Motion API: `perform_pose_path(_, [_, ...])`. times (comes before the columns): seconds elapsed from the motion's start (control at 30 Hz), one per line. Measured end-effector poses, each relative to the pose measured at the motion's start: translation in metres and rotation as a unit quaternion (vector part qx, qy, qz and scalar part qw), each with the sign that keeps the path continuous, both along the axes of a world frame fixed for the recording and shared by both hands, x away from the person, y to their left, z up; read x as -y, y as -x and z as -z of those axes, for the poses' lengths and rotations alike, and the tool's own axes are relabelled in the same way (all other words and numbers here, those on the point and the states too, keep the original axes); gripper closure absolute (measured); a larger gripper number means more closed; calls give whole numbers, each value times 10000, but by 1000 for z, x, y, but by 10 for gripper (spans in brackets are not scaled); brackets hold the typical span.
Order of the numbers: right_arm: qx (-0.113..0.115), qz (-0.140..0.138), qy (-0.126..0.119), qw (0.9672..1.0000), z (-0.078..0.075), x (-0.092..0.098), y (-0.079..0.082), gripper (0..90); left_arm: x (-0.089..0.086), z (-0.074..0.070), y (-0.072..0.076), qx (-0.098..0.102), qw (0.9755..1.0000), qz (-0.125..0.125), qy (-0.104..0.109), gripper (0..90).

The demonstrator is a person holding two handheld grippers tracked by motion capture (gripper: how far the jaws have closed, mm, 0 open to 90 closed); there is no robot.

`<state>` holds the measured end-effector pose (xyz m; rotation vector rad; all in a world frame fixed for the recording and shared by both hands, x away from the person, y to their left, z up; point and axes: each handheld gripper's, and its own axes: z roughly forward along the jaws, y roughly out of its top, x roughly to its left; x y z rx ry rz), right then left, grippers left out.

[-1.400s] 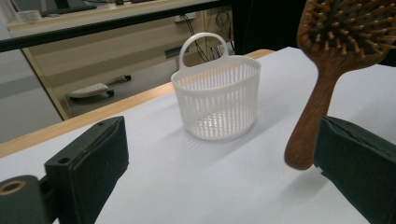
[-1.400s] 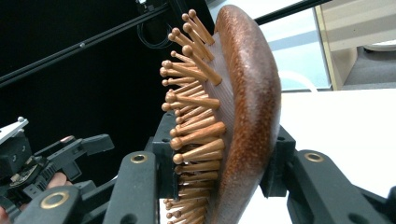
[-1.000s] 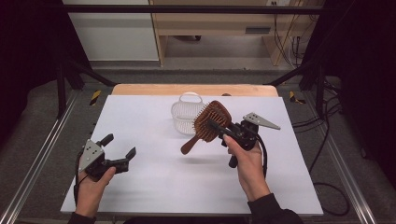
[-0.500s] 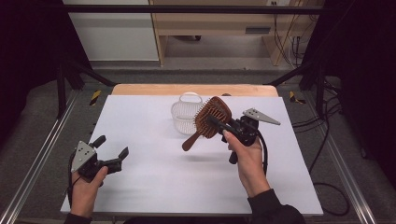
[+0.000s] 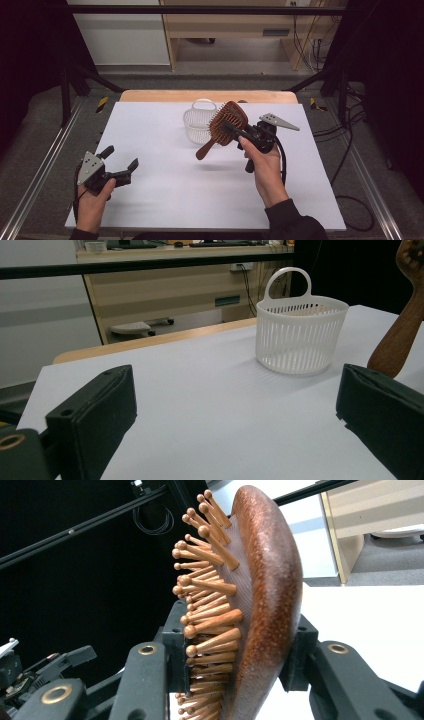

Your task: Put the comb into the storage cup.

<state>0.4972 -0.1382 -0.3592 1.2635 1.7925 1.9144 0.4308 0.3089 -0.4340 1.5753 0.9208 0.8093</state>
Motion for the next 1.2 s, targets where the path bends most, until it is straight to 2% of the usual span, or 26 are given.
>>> perform_pose_path(0.3, [25, -2, -60, 10000, -5, 0, -1, 573, -1, 0, 0, 25, 10000, -15, 9, 31])
perform_pose_path(0.63, [152, -26, -133, 9998, -24, -2, -2, 572, -1, 1, 0, 33, 10000, -25, 4, 31])
perform_pose_path(0.93, [227, -31, -215, 9995, -36, -5, -10, 571, -3, 1, 0, 41, 10000, -46, 14, 31])
perform_pose_path(1.2, [251, 16, -417, 9988, -46, -9, -23, 571, -3, 1, 0, 38, 10000, -48, 3, 30])
